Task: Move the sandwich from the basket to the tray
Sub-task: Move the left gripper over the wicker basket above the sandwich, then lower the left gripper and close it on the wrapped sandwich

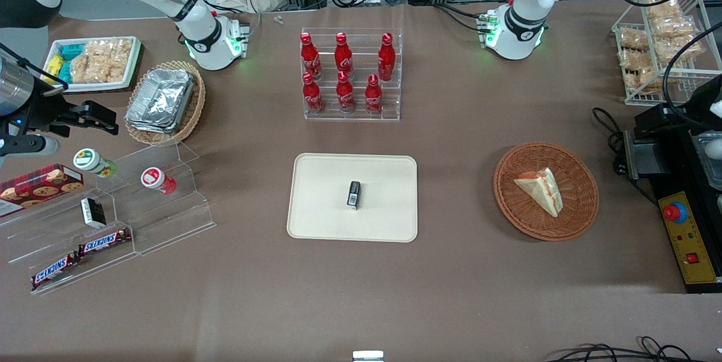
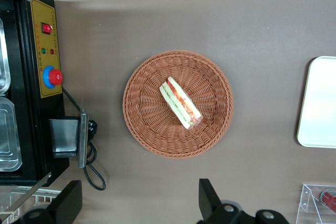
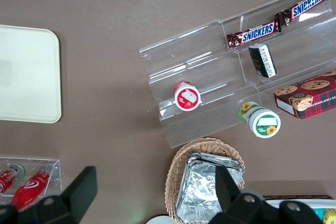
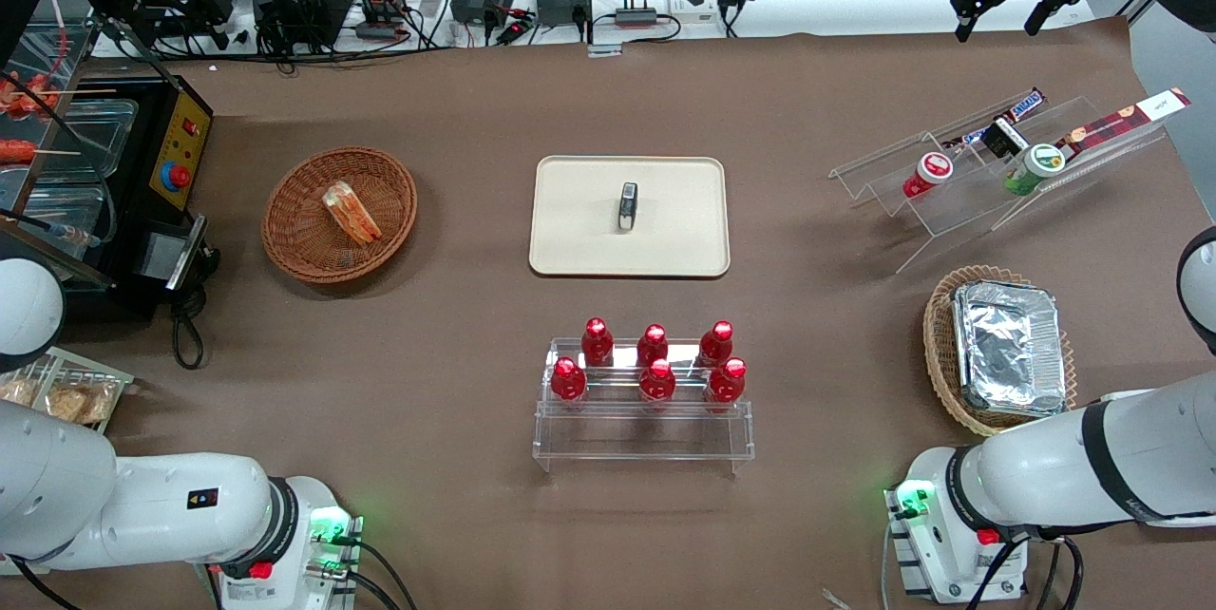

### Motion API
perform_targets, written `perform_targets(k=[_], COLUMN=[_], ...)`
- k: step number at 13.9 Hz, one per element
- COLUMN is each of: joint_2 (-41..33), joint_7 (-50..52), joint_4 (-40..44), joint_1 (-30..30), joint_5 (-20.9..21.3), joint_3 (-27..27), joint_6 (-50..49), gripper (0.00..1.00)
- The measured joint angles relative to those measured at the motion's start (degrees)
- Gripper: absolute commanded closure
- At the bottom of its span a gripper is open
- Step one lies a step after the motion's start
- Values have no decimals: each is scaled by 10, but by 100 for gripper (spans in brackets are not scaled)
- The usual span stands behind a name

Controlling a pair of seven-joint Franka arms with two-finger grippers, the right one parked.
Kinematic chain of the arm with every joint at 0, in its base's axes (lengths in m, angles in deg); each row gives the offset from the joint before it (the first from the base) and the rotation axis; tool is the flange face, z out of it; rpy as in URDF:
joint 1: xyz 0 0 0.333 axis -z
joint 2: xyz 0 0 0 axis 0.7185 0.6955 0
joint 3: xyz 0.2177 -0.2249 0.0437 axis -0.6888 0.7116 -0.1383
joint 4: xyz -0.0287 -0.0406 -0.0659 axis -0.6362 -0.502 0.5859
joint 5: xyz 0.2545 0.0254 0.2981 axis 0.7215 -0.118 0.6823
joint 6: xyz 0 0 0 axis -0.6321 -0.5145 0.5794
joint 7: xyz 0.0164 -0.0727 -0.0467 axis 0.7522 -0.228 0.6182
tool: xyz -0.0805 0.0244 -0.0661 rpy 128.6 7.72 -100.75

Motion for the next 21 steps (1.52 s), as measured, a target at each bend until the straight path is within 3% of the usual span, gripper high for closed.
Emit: perform_targets(k=[3, 8, 15, 21], joint_2=[-1, -44, 1, 55], joint_7=[4, 120, 393, 449], joint_4=[-50, -233, -338, -402], joint_1=[1, 3, 26, 29], joint_5=[0, -1, -10, -18], joint_3=[0, 1, 10, 9], joint_6=[38, 203, 363, 484], gripper=[0, 0, 0, 0])
